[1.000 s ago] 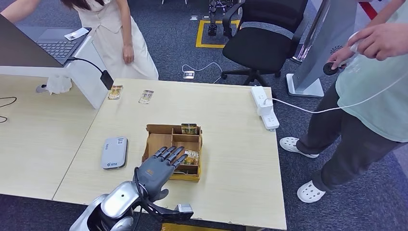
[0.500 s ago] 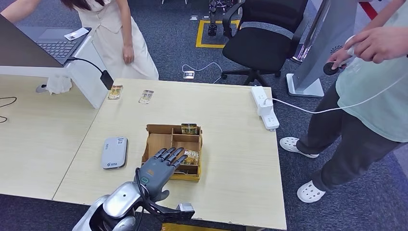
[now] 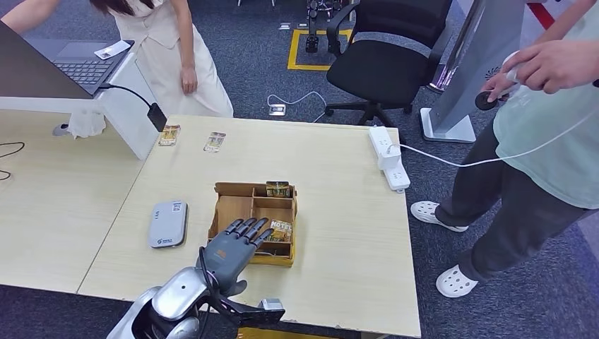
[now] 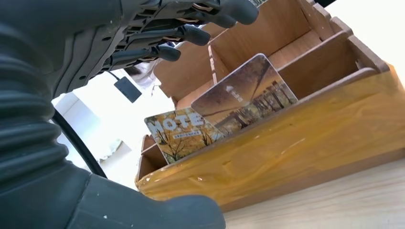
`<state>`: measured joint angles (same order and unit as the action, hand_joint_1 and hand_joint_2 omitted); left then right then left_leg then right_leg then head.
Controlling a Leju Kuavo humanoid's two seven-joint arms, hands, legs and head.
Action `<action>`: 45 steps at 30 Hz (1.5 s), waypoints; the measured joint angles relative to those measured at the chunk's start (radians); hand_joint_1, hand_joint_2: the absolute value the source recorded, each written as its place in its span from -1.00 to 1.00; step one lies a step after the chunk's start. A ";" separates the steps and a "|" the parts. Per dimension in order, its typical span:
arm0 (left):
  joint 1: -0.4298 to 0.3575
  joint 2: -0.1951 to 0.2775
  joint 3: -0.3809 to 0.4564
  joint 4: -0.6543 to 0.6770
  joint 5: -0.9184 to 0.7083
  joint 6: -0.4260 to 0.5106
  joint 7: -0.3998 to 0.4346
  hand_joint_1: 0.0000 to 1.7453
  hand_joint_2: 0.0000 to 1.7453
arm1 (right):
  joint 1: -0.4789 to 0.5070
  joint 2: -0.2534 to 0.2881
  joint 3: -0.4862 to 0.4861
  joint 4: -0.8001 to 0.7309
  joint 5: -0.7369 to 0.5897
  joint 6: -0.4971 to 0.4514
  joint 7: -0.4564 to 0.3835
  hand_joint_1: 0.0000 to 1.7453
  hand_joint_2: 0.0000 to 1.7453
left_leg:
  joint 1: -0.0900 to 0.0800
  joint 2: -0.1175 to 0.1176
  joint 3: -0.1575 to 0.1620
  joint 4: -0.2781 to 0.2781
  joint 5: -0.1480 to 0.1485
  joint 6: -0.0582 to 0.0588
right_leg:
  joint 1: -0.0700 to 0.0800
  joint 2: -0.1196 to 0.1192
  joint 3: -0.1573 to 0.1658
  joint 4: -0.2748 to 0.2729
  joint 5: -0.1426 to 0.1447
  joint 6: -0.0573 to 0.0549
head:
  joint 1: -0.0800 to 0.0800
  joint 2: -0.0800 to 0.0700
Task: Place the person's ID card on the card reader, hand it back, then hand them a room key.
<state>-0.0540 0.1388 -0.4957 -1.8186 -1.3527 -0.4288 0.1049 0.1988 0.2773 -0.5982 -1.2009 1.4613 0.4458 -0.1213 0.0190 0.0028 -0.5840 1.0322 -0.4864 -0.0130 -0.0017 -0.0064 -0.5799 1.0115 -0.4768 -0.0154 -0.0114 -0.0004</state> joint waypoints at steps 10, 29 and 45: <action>0.000 -0.018 0.016 0.021 -0.015 0.012 0.002 -1.00 1.00 | 0.000 0.000 0.000 0.000 0.004 0.001 0.000 -1.00 -1.00 | 0.000 0.000 0.000 0.000 0.000 0.000 | 0.000 0.000 0.000 0.000 0.000 0.000 | 0.000 0.000; 0.001 -0.061 0.050 0.032 -0.067 0.056 0.010 -1.00 1.00 | 0.000 0.000 0.000 0.000 0.004 0.003 0.003 -1.00 -1.00 | 0.000 0.000 0.000 0.000 0.000 0.000 | 0.000 0.000 0.000 0.000 0.000 0.000 | 0.000 0.000; 0.016 -0.092 0.075 0.035 -0.085 0.079 -0.011 -1.00 1.00 | -0.002 0.001 0.000 0.000 0.001 0.004 0.004 -1.00 -1.00 | 0.000 -0.001 0.000 0.000 0.000 0.000 | 0.000 -0.001 0.000 0.000 0.000 0.000 | 0.000 0.000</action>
<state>-0.0382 0.0470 -0.4208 -1.7841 -1.4374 -0.3495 0.0937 0.1967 0.2785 -0.5978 -1.2010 1.4626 0.4496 -0.1170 0.0190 0.0015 -0.5842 1.0323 -0.4863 -0.0130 -0.0017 -0.0074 -0.5797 1.0115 -0.4768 -0.0153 -0.0114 -0.0004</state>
